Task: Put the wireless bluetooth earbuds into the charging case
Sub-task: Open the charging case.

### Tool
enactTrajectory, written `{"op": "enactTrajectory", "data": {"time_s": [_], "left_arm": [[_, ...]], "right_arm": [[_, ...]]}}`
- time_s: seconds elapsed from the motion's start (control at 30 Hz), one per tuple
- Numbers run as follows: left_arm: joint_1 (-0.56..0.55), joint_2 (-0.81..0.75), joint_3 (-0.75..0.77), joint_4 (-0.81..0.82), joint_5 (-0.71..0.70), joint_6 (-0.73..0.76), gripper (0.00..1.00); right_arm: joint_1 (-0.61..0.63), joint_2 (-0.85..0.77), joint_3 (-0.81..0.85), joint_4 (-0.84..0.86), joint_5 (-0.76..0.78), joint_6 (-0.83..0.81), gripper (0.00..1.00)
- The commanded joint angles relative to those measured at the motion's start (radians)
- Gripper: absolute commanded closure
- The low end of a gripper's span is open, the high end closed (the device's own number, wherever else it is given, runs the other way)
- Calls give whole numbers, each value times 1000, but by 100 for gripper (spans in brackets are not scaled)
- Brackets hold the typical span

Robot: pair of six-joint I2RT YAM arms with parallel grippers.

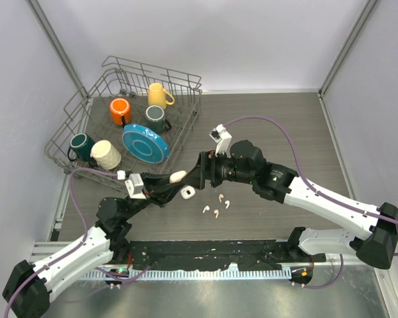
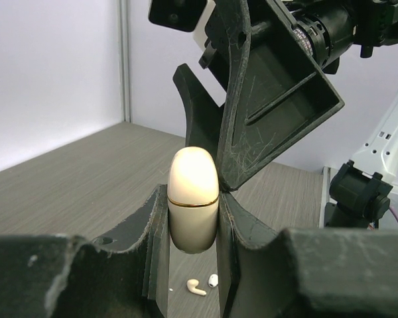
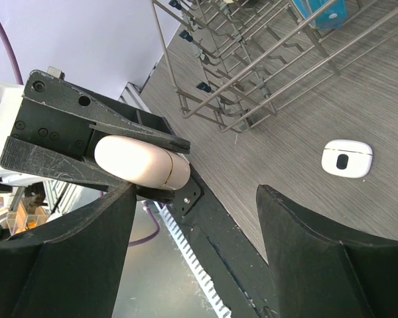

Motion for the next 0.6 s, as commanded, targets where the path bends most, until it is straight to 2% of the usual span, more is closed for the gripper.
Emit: {"op": "enactTrajectory", "data": {"time_s": [0.0,0.57], "left_arm": [[-12,-10,46,48,87,-10,100],[-11,-20,46,25,78,6,100]], "right_arm": [[-22,11,42,121,40,52,21],[-85,24,16,218,-72,147,21]]}}
